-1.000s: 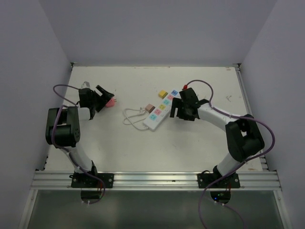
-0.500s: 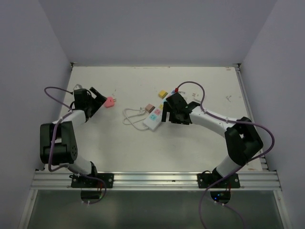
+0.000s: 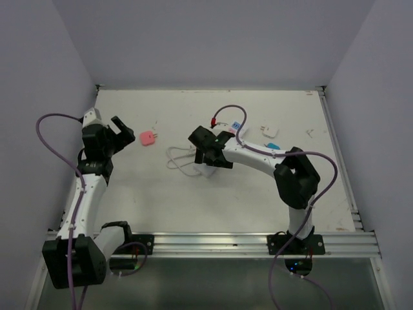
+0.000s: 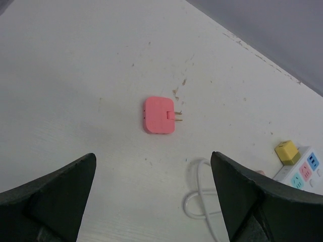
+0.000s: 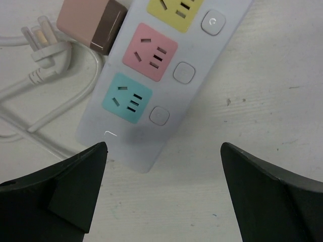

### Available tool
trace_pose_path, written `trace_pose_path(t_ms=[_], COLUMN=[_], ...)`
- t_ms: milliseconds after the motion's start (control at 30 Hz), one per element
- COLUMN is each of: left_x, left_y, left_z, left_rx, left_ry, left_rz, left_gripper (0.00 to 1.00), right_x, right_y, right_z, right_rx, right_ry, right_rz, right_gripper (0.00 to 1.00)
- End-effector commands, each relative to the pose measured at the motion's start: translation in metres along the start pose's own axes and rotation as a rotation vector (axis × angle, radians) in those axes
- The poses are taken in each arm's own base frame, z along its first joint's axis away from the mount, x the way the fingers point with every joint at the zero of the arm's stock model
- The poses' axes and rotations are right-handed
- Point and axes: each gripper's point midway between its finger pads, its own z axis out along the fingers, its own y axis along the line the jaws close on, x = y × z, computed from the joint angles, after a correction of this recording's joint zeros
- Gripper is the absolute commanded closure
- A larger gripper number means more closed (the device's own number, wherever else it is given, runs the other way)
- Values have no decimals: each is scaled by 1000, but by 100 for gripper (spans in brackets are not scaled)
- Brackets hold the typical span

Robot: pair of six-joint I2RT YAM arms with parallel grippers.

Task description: Pull the plug off the socket

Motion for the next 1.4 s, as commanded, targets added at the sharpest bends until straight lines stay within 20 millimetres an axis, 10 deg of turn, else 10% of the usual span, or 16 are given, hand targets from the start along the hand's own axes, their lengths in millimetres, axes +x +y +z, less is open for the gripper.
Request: trace_pose_path(t_ms=[0, 800, 1367], left_x=[5, 5, 8], left_y=[15, 7, 7], left_z=[-10, -10, -9], left_rx=[-52, -8, -5], left_ry=[-31, -15, -8], left_rz=[81, 90, 91], left_gripper=[1, 1, 2], right_x=[3, 7, 43], right_y=[-6, 38, 0], right_z=[-4, 19, 48], right_rx=[112, 148, 257], right_ry=[-10, -23, 52], right_rz=[59, 268, 191], right_gripper=[1, 1, 17])
